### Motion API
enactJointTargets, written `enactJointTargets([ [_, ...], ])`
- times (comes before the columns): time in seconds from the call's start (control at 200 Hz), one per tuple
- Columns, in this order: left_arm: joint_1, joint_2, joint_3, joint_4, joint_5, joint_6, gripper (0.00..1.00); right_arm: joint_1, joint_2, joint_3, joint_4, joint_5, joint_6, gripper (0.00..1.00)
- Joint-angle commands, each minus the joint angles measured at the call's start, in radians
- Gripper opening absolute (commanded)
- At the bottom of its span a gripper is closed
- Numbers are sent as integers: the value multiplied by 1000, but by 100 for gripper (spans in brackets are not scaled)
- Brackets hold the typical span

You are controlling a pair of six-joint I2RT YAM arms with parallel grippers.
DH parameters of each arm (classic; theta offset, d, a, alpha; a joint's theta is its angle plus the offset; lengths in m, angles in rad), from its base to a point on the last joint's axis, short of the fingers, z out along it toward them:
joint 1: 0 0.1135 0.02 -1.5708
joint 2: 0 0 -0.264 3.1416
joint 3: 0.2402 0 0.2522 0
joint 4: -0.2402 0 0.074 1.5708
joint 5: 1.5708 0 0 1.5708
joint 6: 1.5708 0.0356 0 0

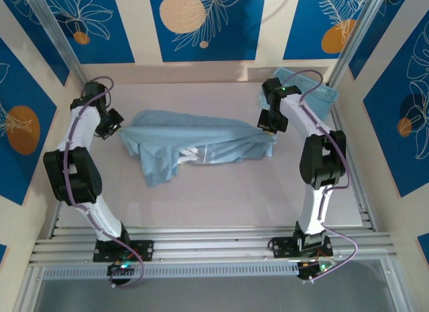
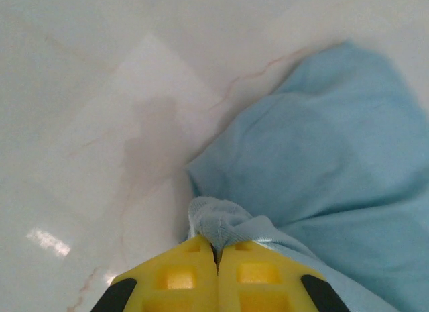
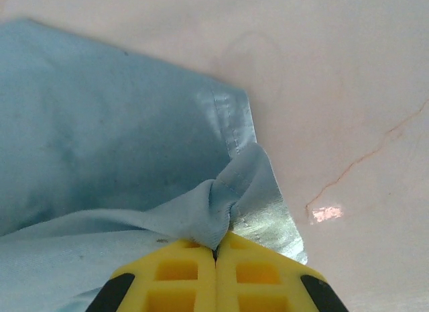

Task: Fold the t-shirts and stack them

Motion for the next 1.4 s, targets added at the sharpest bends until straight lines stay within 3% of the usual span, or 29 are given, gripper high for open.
enactJointTargets([
  [0.0,-8,-88,17,-5,1,-36,0,-13,-99,38,8,16,18,0],
  [0.405,-9,-401,-70,62,-63,-186,0,-40,-350,68,66,-30,71,0],
  [0.67,-15,-732,-313,18,-56,-171,0,-29,-722,-280,149,-8,82,0],
  [0.785,-25,-834,-436,130,-82,-200,0,-42,-788,-384,199,-1,76,0],
  [0.89,-27,-753,-501,228,-62,-236,0,-60,-670,-382,243,-22,76,0],
  [1.09,-28,-310,-384,244,-1,-203,0,-84,-263,-202,237,-68,107,0],
  [1.145,-32,-204,-313,201,19,-181,13,-86,-162,-133,186,-82,126,0],
  [1.235,-55,-161,-245,130,6,-158,43,-85,-66,-69,113,-95,151,1],
  [1.3,-78,-211,-246,80,-32,-140,58,-83,-66,-79,91,-90,164,18],
  [1.395,-110,-304,-318,6,1,-151,60,-80,-130,-161,96,-71,178,44],
])
